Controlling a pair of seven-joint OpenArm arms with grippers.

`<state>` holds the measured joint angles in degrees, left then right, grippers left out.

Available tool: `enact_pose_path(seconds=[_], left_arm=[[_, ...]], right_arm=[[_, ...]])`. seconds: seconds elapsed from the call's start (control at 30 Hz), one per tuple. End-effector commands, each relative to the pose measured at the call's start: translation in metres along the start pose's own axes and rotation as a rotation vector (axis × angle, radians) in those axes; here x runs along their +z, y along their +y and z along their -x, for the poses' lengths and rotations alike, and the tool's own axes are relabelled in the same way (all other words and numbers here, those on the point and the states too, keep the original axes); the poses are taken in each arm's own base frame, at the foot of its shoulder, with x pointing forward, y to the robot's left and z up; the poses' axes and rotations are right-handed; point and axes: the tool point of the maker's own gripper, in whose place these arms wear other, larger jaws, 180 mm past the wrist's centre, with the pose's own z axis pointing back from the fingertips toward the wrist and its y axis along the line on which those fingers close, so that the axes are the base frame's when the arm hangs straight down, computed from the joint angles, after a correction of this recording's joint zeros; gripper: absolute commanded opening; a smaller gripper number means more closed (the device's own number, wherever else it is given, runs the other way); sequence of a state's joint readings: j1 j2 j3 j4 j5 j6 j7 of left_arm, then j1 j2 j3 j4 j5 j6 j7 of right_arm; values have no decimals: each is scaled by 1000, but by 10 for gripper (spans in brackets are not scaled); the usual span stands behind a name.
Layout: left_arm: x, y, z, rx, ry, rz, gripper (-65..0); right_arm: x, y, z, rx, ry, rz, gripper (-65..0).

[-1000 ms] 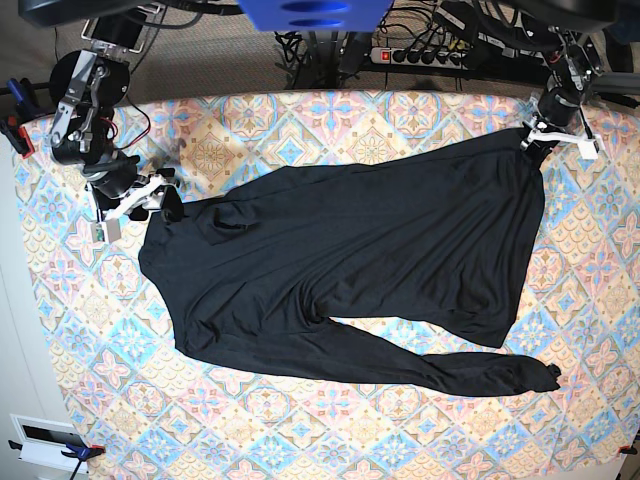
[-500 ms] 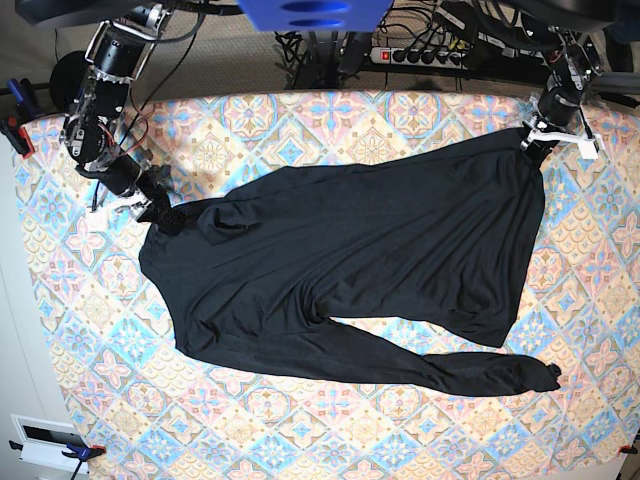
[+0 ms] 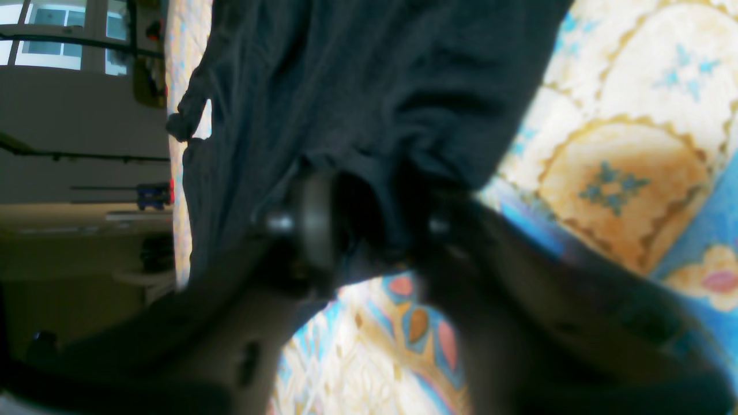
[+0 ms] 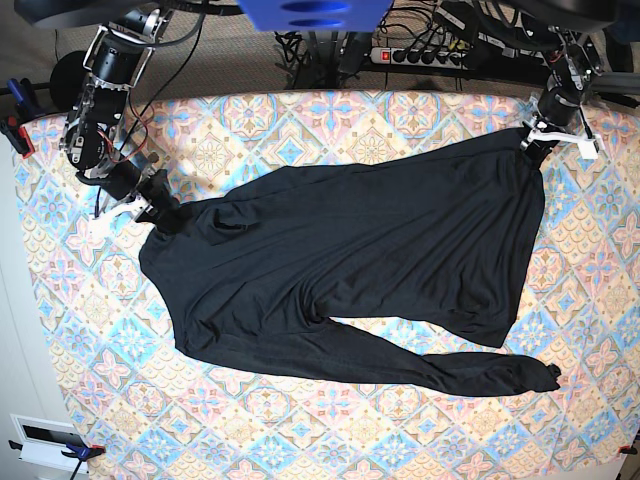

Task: Layout the t-shirt on the table in an organized manner, then fold the t-shirt properly
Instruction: 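Hold both shoulder corners and drag the shirt toward the robot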

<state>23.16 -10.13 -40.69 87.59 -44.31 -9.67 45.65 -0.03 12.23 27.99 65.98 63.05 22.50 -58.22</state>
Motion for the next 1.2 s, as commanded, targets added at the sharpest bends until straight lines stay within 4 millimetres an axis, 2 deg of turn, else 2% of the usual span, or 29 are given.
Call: enact_pose_path(seconds=[0.0, 0.07, 0.17, 0.43, 0.57, 0.93, 1.17], left_arm=[[4, 16, 5, -17, 34, -66, -650], [4, 16, 5, -17, 34, -66, -650], [4, 16, 6, -19, 39, -68, -639], [9, 25, 17, -14, 62, -87, -463], [11, 25, 19, 2, 67, -78, -411], [12, 15, 25, 77, 71, -8, -405], [7, 6, 39, 55, 117, 6, -404]], right_arm=[[0, -9, 14, -25, 49, 37, -549], [-1, -10, 14, -26, 48, 38, -584], [0, -10, 14, -26, 48, 39, -568], [0, -11, 15, -28, 50, 40, -566], [0, -11, 15, -28, 50, 40, -566], [0, -10, 14, -24, 48, 38, -567], [0, -10, 15, -24, 51, 39, -567]])
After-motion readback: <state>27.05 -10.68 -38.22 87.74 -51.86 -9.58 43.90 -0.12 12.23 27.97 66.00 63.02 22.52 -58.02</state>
